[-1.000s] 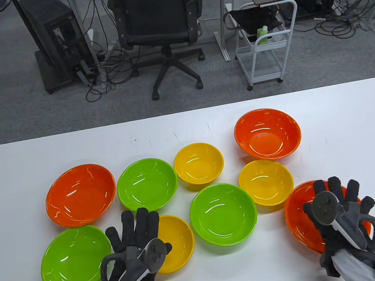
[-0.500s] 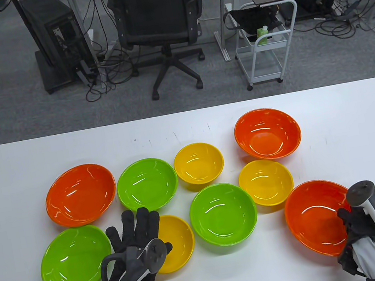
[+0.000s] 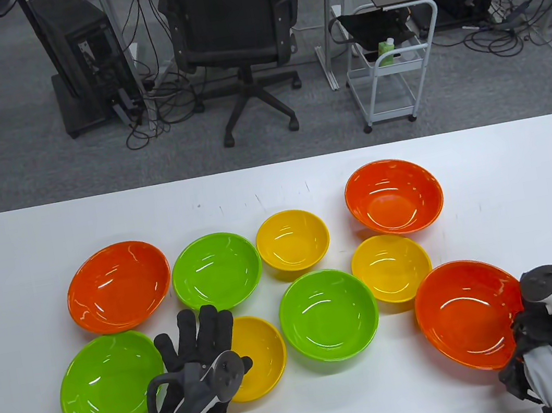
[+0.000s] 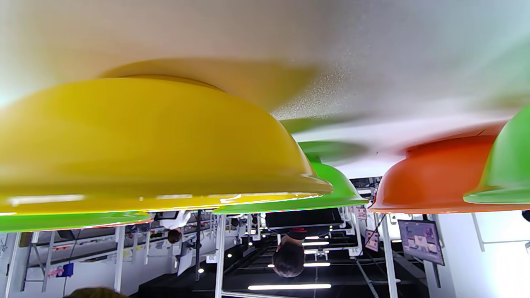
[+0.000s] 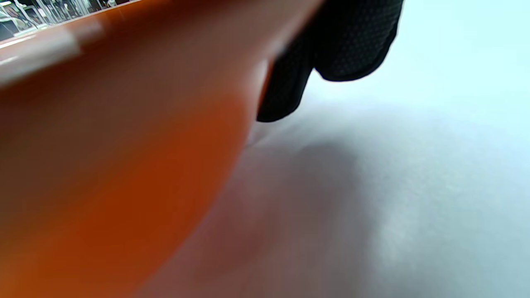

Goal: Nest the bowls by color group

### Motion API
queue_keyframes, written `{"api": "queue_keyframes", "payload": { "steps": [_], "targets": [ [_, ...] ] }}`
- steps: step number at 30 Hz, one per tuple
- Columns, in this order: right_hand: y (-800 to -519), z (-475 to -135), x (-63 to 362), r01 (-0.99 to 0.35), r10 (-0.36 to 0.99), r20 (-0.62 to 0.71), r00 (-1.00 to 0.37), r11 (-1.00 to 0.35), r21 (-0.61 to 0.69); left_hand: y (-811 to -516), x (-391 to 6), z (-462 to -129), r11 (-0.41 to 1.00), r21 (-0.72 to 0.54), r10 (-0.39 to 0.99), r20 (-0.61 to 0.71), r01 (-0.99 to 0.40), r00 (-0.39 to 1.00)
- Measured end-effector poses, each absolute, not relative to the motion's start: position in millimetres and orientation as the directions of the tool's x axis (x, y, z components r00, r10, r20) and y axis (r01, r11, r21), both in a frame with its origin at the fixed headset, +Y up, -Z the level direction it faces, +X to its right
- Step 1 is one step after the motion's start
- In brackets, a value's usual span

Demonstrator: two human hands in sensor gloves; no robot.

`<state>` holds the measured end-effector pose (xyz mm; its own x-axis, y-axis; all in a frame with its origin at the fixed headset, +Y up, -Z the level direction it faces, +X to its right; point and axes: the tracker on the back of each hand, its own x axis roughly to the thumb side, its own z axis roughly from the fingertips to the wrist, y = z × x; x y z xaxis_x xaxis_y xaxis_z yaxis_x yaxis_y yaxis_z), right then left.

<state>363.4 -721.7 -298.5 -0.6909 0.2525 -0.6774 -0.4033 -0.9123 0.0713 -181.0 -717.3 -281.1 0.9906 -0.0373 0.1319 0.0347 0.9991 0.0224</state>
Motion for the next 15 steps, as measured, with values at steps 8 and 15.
{"api": "queue_keyframes", "payload": {
  "steps": [8, 15],
  "targets": [
    [-719.4, -295.8, 374.6, -0.522, 0.384, -0.672, -0.633, -0.853, 0.005, -717.7, -181.3, -281.1, 0.999, 0.018, -0.038, 0.128, 0.036, 0.991],
    [-706.1, -294.2, 367.4, -0.515, 0.418, -0.620, -0.664, -0.857, -0.026, -717.9, -181.4, -281.3, 0.999, 0.018, -0.037, 0.129, 0.035, 0.991]
  ]
}}
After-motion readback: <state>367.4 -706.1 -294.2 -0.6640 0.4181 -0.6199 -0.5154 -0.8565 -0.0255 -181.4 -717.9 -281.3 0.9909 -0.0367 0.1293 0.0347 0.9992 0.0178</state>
